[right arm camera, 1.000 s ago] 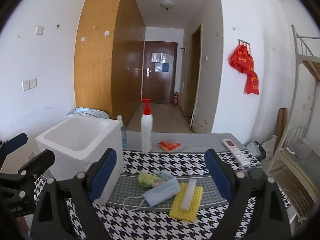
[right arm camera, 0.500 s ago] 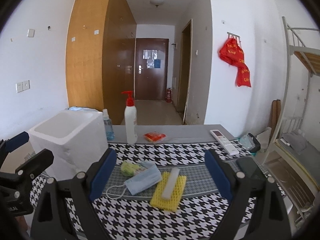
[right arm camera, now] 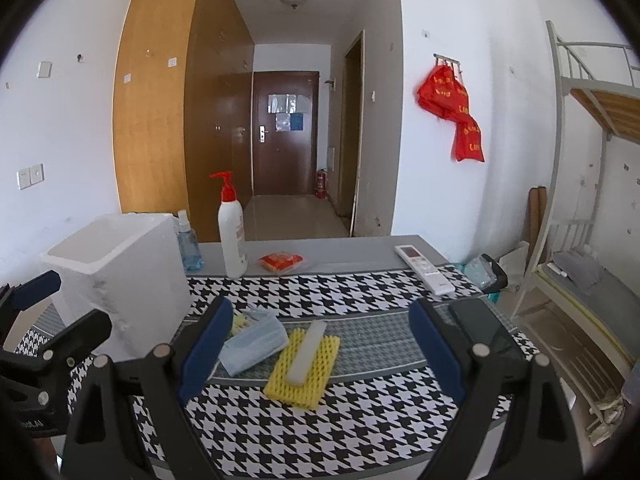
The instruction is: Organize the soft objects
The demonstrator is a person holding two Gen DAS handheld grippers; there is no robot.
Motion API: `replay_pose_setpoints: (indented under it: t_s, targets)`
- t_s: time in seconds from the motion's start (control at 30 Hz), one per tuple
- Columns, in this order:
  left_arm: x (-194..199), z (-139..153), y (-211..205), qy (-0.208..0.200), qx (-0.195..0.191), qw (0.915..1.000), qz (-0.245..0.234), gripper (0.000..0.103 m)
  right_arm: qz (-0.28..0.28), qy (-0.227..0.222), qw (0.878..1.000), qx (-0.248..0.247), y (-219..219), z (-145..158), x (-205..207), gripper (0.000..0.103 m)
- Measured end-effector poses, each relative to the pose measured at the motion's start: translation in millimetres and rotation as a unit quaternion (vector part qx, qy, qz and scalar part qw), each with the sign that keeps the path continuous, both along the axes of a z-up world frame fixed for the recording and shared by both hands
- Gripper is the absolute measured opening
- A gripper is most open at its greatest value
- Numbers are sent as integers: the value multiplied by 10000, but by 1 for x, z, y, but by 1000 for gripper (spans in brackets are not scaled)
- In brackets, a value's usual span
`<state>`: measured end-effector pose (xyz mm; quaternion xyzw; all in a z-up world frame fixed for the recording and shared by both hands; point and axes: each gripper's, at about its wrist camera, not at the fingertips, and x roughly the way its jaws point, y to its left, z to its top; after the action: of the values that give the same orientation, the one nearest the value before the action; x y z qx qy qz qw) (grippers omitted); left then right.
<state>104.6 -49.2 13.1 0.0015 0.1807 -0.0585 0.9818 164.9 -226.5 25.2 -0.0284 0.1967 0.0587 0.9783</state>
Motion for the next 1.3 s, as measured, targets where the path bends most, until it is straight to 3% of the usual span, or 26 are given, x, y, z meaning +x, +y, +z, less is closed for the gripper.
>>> replay_pose_setpoints:
  t_s: [1.3]
  targets:
    - [66, -56, -39, 1173, 219, 9923, -344, 102, 237, 768, 9968, -44, -22, -48, 44, 92]
